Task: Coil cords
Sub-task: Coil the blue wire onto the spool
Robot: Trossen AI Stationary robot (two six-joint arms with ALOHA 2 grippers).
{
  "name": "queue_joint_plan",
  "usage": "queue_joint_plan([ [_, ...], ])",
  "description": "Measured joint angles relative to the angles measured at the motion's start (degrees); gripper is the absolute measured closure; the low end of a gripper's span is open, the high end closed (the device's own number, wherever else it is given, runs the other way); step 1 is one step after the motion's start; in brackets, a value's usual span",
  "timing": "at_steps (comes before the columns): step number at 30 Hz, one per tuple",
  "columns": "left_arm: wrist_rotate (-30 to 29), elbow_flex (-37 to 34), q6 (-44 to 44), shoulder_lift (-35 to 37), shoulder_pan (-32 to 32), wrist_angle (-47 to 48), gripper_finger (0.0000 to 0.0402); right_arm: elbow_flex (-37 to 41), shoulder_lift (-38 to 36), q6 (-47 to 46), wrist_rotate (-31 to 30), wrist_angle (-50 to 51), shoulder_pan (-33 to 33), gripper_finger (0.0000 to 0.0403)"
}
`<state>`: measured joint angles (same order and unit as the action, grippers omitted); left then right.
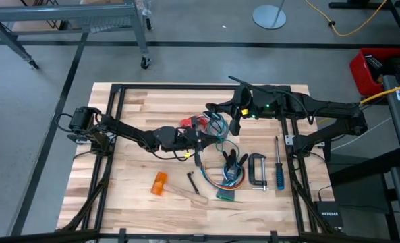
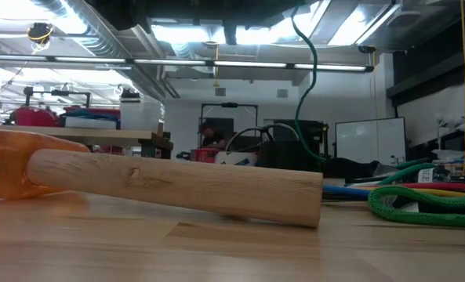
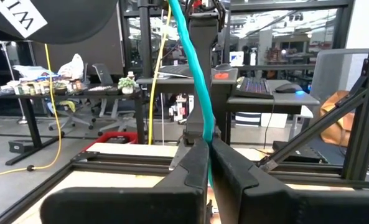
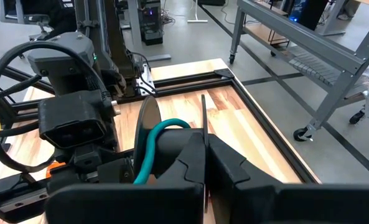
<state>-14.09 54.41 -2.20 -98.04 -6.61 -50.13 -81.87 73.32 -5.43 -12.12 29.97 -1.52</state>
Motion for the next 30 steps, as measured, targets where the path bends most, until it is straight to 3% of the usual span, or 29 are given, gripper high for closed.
queue_joint_plan([
  [13, 1.2, 0.0, 0.7, 0.0, -0.2, 0.2, 0.0296, 0.0, 0.0, 0.0, 0.0, 0.0, 0.0, 0.0398],
  [30, 1.2, 0.0, 0.7, 0.0, 0.1, -1.9, 0.0356, 0.0, 1.3, 0.0, 1.8, -3.8, 0.0, 0.0398],
])
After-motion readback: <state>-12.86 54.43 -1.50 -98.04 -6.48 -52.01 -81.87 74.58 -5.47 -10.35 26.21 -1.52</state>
